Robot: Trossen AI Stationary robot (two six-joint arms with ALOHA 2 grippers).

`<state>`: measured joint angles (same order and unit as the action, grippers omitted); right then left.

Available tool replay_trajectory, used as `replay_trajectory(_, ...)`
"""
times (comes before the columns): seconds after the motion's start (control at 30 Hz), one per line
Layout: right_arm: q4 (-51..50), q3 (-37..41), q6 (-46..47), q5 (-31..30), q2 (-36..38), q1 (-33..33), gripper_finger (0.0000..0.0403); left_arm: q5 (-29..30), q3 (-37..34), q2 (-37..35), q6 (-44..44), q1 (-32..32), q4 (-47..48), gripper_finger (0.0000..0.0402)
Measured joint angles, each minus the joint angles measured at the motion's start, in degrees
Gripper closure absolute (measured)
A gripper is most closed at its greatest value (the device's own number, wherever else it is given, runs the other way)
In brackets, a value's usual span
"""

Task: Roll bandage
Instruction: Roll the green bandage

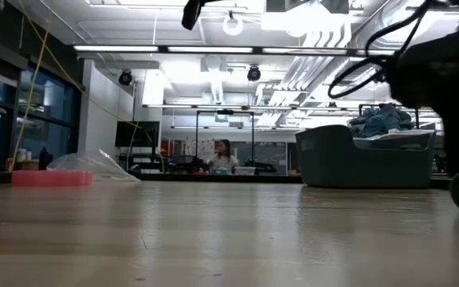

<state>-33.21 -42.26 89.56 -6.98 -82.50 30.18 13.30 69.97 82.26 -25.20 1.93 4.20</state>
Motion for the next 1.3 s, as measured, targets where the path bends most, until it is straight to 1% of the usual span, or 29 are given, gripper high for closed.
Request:
replay_trajectory(0.13, -0.9, 0.0, 5.5, 0.2, 0.0, 4.8, 0.0403, 0.1, 0.0, 0.0, 0.3, -0.1, 1.2, 0.0402)
replay_trajectory(0.3, -2.9, -1.5, 12.7, 3.4, 0.2, 12.5, 0.0403, 0.0, 0.0, 0.0, 1.5, -0.1, 1.7, 0.0402)
replay_trajectory(0.53, -17.0, -9.6, 21.7, 8.2, 0.1, 22.9, 0.0403, 0.4, 0.0, 0.0, 2.4, -0.1, 2.5, 0.0402)
replay_trajectory(0.6, -20.5, -12.3, 24.2, 7.9, 0.1, 25.2, 0.0403, 0.9, 0.0, 0.0, 3.0, -0.2, 2.4, 0.0402)
replay_trajectory(0.67, -22.3, -14.2, 26.9, 5.6, 0.1, 26.4, 0.0403, 1.0, 0.0, 0.0, 3.4, -0.2, 2.5, 0.0402)
replay_trajectory(0.77, -22.3, -15.0, 29.8, 0.6, 0.1, 26.0, 0.0403, 1.0, 0.0, 0.0, 3.4, -0.5, 2.4, 0.0402)
replay_trajectory(0.83, -21.5, -14.2, 30.0, -1.4, 0.1, 24.4, 0.0403, 1.0, 0.0, 0.0, 3.4, -0.7, 2.4, 0.0402)
replay_trajectory(1.07, -18.7, -9.0, 24.0, -8.5, 0.0, 14.7, 0.0403, 1.0, 0.0, 0.0, 2.9, -1.0, 2.4, 0.0402)
replay_trajectory(1.13, -14.8, -7.5, 20.8, -8.9, 0.0, 11.9, 0.0403, 1.0, 0.0, 0.0, 2.9, -1.0, 2.4, 0.0402)
replay_trajectory(1.23, -6.8, -4.7, 14.9, -6.3, 0.0, 8.7, 0.0403, 1.0, 0.0, 0.0, 2.8, -1.0, 2.4, 0.0402)
replay_trajectory(1.3, -3.0, -3.4, 12.5, -5.0, 0.0, 7.7, 0.0403, 1.0, 0.0, 0.0, 2.7, -1.0, 2.4, 0.0402)
